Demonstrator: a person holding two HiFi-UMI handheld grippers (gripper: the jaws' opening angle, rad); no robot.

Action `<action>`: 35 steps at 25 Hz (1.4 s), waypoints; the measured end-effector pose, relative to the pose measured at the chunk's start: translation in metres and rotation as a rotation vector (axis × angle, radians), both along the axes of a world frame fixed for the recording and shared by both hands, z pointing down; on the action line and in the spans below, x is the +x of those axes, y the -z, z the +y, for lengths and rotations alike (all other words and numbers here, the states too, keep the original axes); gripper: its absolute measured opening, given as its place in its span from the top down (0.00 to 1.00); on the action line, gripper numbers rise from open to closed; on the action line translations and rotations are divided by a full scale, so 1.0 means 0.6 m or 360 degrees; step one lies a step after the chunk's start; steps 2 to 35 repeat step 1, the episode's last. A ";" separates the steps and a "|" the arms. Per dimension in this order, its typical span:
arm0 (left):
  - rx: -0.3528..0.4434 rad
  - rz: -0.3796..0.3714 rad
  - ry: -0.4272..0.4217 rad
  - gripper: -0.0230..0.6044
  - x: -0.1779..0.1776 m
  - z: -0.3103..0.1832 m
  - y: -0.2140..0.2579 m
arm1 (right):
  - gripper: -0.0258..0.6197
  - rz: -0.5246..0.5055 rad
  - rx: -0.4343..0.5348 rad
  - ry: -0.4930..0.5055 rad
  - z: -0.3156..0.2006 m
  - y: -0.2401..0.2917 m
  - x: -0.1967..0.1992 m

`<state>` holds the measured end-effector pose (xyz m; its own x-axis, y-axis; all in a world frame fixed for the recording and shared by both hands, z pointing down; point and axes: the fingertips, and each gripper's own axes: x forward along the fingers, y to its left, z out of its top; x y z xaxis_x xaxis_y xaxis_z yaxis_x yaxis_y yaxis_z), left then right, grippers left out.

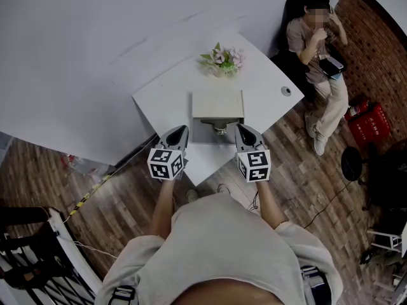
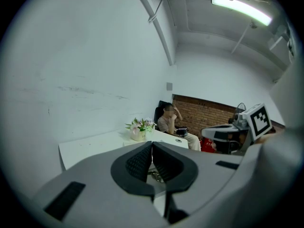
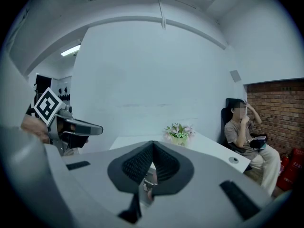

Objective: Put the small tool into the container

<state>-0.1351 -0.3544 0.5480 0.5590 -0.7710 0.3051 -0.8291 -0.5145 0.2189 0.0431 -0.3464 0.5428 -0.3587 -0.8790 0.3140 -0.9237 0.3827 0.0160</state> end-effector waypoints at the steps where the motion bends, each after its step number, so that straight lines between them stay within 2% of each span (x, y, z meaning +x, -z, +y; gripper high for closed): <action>1: 0.0004 0.0007 0.0006 0.95 -0.002 0.000 0.003 | 0.96 0.0004 0.0000 0.0000 -0.001 0.000 0.001; 35: 0.0004 0.0007 0.0006 0.95 -0.002 0.000 0.003 | 0.96 0.0004 0.0000 0.0000 -0.001 0.000 0.001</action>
